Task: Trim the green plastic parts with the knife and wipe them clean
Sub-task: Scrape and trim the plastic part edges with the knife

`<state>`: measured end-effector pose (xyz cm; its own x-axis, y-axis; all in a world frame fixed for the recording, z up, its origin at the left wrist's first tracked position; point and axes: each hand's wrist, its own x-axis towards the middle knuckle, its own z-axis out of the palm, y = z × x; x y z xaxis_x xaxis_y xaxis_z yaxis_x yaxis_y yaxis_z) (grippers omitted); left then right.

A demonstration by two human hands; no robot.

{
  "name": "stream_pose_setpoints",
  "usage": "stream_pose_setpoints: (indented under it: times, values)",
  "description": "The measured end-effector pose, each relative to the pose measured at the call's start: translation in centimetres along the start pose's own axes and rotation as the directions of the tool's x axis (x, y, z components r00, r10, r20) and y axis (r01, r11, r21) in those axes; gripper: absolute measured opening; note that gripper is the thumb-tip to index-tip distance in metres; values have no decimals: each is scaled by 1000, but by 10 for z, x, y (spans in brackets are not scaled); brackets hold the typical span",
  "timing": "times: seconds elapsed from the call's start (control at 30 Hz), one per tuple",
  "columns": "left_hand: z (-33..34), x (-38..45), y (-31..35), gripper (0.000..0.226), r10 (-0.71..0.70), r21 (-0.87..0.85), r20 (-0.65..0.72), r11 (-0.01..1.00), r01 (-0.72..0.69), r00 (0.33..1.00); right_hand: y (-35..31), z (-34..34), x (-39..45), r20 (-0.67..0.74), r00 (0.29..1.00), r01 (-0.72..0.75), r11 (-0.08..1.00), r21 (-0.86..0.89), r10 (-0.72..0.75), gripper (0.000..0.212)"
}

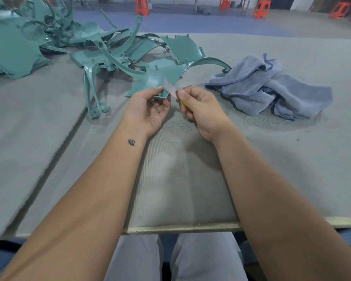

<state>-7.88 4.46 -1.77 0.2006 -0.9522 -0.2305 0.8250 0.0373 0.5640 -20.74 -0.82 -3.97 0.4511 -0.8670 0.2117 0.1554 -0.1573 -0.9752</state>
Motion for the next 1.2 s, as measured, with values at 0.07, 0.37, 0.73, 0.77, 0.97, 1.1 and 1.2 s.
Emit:
stream_pose_setpoints:
  times: [0.07, 0.37, 0.73, 0.77, 0.97, 1.1, 1.2]
  values:
    - [-1, -2, 1, 11, -22, 15, 13, 1000, 22, 1000, -1, -1, 1, -46, 999, -14, 999, 43, 16, 25]
    - [0, -4, 2, 12, -38, 72, 36, 997, 36, 999, -2, -5, 3, -173, 981, -48, 973, 225, 89, 26]
    - [-1, -6, 3, 10, -38, 100, 36, 994, 34, 999, -7, -5, 5, -326, 926, -49, 916, 398, 191, 28]
    - [-3, -6, 5, 11, -37, 103, 38, 994, 33, 999, -8, -8, 7, -343, 908, -49, 873, 486, 241, 29]
    - [-4, -3, 5, 10, -9, 82, 13, 997, 8, 1000, -5, -14, 9, -288, 923, -57, 833, 551, 254, 27]
    - [-1, 2, 0, 8, 48, 115, -34, 992, -44, 998, 0, -10, 4, -40, 998, -37, 975, 219, 47, 25]
    - [1, 3, -4, 17, 89, 159, -39, 984, -82, 995, 4, 0, 3, 90, 996, -20, 1000, 6, 20, 20]
